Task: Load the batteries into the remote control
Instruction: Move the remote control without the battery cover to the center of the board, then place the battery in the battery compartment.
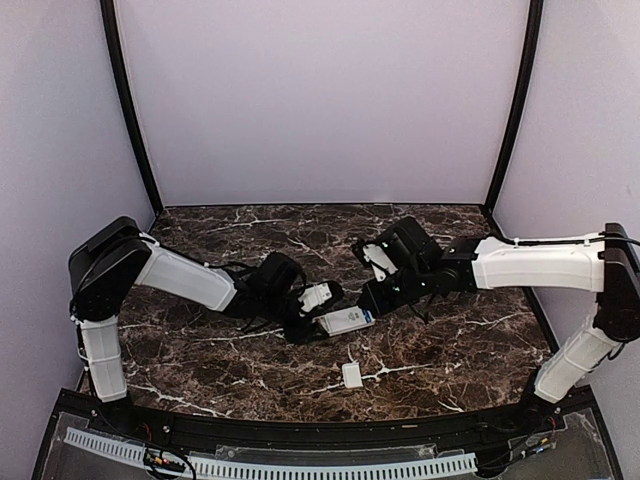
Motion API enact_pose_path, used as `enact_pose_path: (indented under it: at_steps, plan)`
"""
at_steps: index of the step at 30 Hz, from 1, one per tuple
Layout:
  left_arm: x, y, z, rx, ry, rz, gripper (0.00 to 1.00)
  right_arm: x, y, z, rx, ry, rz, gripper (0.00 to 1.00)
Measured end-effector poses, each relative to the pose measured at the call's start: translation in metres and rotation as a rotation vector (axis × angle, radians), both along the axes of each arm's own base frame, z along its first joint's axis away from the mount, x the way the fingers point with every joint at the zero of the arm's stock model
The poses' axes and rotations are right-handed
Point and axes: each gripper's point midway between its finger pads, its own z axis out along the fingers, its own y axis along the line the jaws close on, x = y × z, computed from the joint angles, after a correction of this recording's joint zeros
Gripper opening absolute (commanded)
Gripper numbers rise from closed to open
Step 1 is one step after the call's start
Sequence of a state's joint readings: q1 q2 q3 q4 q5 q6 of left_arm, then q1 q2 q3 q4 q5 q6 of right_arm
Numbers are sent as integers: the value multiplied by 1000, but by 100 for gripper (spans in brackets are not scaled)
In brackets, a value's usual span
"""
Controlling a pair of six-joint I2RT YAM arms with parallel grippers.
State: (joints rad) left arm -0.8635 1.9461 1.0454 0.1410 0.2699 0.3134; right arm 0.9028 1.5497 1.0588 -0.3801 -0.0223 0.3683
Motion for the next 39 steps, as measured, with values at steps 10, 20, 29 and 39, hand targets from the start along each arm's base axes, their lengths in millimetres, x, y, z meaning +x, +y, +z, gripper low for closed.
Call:
enact_pose_path:
  at_steps: [10,20,29,39]
  plan:
    - [-48,11,-3,6,-23,76,51,-5,20,0,101,-16,45,0]
    - [-71,22,2,-1,-27,97,79,-13,42,-13,126,-4,101,0]
    - [-80,63,76,-283,-92,259,74,-31,77,-37,138,-1,176,0]
    - [-66,90,61,-375,-53,504,67,-36,109,-56,164,-23,250,0]
